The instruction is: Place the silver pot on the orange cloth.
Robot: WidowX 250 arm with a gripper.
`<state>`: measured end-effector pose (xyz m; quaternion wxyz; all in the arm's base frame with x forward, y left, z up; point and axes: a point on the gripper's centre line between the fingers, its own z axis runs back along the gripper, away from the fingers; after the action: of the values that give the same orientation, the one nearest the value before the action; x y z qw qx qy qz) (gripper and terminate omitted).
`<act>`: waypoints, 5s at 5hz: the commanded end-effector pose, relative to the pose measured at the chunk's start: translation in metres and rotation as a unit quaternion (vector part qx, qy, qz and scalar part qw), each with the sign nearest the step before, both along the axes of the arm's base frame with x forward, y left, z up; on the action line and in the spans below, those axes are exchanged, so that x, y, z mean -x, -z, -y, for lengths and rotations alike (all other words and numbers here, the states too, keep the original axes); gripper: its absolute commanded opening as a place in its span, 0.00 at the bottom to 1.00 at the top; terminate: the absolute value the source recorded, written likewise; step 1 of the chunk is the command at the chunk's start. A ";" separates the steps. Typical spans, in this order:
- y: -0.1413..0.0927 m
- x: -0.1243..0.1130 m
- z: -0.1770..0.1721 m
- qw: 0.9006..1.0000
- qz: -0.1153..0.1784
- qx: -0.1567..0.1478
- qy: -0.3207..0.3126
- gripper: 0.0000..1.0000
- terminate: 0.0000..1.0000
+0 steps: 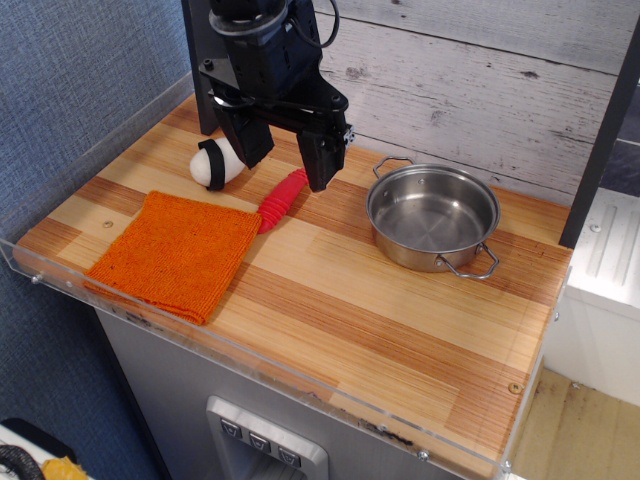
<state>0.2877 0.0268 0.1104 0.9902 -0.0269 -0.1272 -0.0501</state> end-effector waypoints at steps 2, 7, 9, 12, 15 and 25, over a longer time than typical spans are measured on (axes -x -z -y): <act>0.007 -0.007 0.011 1.000 0.008 -0.012 -0.008 1.00 0.00; 0.079 -0.077 0.050 1.000 0.003 -0.014 -0.021 1.00 0.00; 0.084 -0.077 0.047 0.999 -0.007 -0.020 -0.027 0.00 0.00; 0.036 -0.057 0.048 0.999 0.014 0.030 -0.013 0.00 0.00; -0.006 0.022 -0.038 0.999 -0.030 -0.032 -0.015 0.00 0.00; 0.060 0.031 -0.139 0.994 -0.016 -0.013 -0.105 0.00 0.00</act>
<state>0.2530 0.1638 0.0352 0.9939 -0.0136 -0.0948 0.0550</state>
